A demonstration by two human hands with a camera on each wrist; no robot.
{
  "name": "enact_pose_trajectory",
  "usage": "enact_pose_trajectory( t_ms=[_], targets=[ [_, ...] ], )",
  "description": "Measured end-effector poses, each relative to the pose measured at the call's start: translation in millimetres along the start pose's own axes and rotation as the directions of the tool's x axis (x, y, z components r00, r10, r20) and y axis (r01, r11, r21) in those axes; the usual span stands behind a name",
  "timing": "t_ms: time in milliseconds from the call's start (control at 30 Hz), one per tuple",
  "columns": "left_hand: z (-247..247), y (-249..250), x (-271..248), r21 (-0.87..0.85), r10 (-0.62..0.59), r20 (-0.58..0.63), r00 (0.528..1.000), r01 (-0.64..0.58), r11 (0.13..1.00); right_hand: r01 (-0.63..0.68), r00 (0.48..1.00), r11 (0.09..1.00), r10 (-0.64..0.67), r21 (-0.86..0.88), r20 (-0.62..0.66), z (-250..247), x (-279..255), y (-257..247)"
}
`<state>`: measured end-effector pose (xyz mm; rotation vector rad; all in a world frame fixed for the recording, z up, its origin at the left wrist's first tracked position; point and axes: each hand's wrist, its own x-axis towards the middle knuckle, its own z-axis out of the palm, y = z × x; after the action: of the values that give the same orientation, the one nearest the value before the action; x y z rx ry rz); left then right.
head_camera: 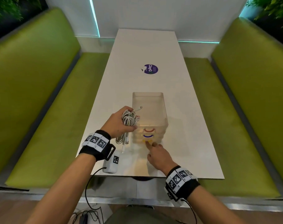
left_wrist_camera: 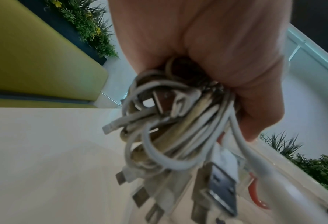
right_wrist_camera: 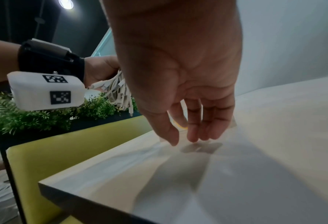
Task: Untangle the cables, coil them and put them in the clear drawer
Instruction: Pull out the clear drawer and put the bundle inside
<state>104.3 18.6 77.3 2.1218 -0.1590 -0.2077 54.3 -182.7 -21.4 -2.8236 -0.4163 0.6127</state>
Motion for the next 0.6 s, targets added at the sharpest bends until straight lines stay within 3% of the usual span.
enact_pose_trajectory(
  t_ms=[167, 300, 467, 600],
  targets=[
    [1.7, -0.5, -0.1, -0.008, 0.01, -0.014, 1.0, -0.01, 1.0, 0.059, 0.997, 0.991, -0.053, 0.122, -0.057, -9.0, -8.4, 0.3],
    [2.2, -1.4, 0.4, -0.017, 0.018, -0.016, 1.0, -0.018, 1.0, 0.117, 0.991, 0.985, -0.125, 0.129, 0.054, -4.4, -51.5, -3.8],
    [1.3, -2.5, 1.8, -0.018, 0.02, -0.02, 1.0, -0.02, 1.0, 0.176, 0.982, 0.962, -0.155, 0.207, -0.111, -16.6, -54.1, -0.7],
    [3.1, -1.6, 1.5, -0.021, 0.03, -0.017, 0.999, -0.03, 0.999, 0.121, 0.992, 0.99, -0.124, 0.073, 0.038, -18.0, -47.5, -4.3]
  ],
)
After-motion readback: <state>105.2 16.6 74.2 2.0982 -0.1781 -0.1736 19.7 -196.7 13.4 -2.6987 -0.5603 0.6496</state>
